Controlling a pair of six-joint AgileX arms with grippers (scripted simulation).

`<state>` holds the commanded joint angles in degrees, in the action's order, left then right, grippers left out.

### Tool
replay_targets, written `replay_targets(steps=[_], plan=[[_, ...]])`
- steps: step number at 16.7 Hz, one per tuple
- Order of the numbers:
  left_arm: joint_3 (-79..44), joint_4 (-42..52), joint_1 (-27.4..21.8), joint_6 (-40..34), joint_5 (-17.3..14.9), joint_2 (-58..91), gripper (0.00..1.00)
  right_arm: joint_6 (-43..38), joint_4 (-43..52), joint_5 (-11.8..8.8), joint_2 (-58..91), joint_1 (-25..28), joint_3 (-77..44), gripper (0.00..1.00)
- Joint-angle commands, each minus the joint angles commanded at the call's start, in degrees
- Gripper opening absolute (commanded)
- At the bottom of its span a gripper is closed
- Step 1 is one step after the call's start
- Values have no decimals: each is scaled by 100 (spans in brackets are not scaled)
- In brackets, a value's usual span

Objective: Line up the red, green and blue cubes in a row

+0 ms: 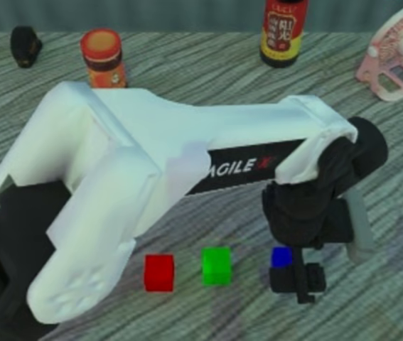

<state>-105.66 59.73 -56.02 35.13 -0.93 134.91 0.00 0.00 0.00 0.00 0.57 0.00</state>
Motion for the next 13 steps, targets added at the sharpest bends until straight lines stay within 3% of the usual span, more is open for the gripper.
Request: replay_targets(steps=[10,13], plan=[[-20,20,14,0,0,-3,100,0,0,0,0,0,0,100],[-371,438,31,16,-1,-80,100,0,0,0,0,0,0,100]])
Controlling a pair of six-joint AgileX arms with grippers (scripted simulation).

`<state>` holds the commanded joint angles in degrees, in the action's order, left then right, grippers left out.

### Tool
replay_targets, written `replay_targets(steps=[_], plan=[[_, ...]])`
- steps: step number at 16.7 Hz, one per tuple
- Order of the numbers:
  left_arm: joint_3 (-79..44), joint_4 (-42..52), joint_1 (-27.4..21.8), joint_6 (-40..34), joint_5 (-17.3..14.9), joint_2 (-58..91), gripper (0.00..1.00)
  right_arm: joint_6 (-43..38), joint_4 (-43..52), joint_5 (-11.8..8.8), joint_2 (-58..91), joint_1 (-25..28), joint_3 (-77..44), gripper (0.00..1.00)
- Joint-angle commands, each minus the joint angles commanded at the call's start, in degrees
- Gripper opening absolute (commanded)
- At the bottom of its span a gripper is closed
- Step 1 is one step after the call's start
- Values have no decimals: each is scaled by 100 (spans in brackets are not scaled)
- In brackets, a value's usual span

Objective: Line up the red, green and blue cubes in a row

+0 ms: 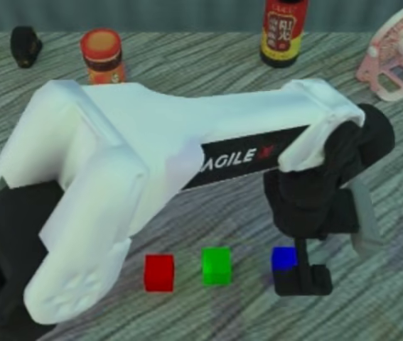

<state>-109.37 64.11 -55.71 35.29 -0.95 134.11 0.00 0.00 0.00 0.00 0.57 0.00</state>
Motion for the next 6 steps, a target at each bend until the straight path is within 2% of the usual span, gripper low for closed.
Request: replay_targets(steps=[3,6], plan=[[-489,703,63,-9,1,-142,100,0,0,0,0,0,0,100],[-701,944,99,-16,5,-232,100,0,0,0,0,0,0,100]])
